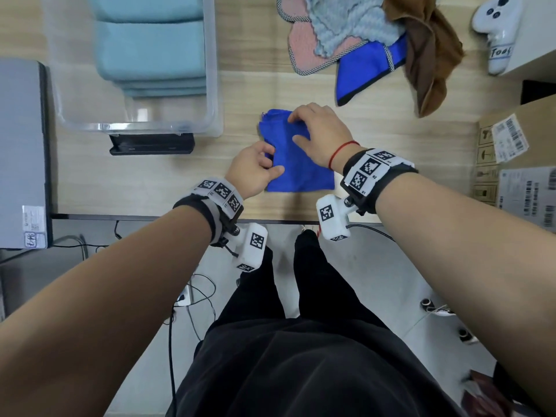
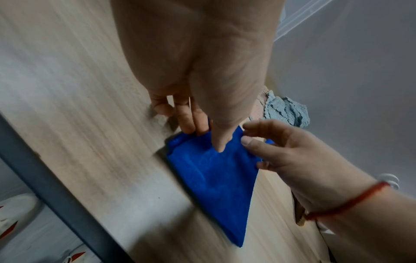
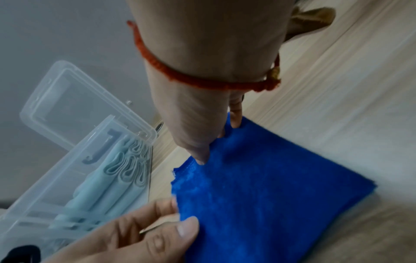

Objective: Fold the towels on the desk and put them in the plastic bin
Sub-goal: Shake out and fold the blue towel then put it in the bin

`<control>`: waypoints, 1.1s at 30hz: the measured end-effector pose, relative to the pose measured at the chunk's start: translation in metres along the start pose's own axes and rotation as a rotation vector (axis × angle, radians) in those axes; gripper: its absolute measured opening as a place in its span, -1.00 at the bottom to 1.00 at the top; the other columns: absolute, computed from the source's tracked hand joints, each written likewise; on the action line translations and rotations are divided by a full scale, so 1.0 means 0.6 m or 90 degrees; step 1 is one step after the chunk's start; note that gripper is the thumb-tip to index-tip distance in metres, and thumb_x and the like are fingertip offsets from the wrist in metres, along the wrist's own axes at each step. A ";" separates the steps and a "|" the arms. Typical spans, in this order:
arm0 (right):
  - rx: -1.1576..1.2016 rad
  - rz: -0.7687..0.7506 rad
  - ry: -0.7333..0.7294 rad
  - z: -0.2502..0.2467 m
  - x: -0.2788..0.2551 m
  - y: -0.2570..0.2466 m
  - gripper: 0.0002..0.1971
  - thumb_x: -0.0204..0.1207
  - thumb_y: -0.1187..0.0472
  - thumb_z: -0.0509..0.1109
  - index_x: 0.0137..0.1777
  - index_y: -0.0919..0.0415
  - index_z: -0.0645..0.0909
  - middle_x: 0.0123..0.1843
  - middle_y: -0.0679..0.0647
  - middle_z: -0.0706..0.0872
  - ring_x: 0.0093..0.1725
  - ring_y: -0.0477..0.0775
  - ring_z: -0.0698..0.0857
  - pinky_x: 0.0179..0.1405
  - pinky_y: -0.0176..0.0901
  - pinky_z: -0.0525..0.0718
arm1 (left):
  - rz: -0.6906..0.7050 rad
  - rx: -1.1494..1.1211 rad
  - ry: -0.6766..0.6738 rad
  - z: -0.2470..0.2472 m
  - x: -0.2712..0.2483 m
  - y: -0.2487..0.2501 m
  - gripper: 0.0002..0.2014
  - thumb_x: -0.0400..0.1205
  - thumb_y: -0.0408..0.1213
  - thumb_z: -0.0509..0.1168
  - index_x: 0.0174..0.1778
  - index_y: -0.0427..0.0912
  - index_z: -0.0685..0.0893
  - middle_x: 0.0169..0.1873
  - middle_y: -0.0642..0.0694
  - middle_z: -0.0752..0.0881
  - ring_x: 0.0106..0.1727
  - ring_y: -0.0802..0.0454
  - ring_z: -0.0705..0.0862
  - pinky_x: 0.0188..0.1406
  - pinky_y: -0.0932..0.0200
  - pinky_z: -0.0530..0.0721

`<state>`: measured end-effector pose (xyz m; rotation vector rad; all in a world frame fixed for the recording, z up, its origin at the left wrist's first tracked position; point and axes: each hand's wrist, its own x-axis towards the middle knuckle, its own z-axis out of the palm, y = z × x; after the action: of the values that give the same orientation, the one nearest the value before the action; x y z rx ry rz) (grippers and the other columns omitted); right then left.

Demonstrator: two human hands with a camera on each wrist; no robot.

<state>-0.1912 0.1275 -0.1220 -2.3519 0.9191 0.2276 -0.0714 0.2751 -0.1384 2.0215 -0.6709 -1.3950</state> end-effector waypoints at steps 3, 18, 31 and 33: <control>-0.033 0.001 -0.028 0.005 0.017 -0.013 -0.61 0.56 0.16 0.37 0.39 0.02 0.49 0.35 0.00 0.57 0.29 0.17 0.50 0.22 0.14 0.58 | 0.016 0.012 -0.062 -0.003 -0.008 0.008 -0.38 0.56 -0.37 0.41 0.51 -0.02 0.35 -0.31 -0.34 0.69 -0.30 -0.10 0.63 -0.13 0.03 0.67; -0.107 0.048 -0.062 -0.008 0.049 0.007 -0.68 0.55 -0.03 0.42 0.24 0.05 0.60 0.21 0.08 0.62 0.27 0.19 0.50 0.19 0.09 0.48 | 0.011 0.000 -0.066 0.002 -0.007 0.013 -0.22 0.49 -0.54 0.30 0.57 0.02 0.14 -0.25 -0.17 0.52 -0.45 0.02 0.50 -0.42 0.11 0.55; -0.030 0.110 0.026 -0.025 0.051 0.038 -0.78 0.57 -0.10 0.36 0.06 0.00 0.59 -0.03 -0.04 0.72 0.14 0.17 0.59 0.14 0.03 0.40 | -0.057 -0.086 -0.024 -0.008 -0.003 0.016 -0.57 0.60 -0.49 0.37 0.21 -0.18 0.27 -0.18 -0.14 0.62 -0.35 0.05 0.68 -0.40 0.32 0.69; -0.041 0.123 0.016 -0.025 0.051 0.041 -0.80 0.55 -0.10 0.38 0.01 -0.02 0.59 -0.07 -0.05 0.73 0.12 0.16 0.60 0.12 0.04 0.40 | -0.060 -0.067 -0.022 -0.010 -0.004 0.021 -0.60 0.59 -0.49 0.38 0.20 -0.20 0.31 -0.21 -0.14 0.65 -0.38 0.07 0.69 -0.43 0.35 0.66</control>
<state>-0.1852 0.0871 -0.1324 -2.3291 1.1682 0.3091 -0.0675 0.2694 -0.1262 1.9712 -0.5120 -1.4910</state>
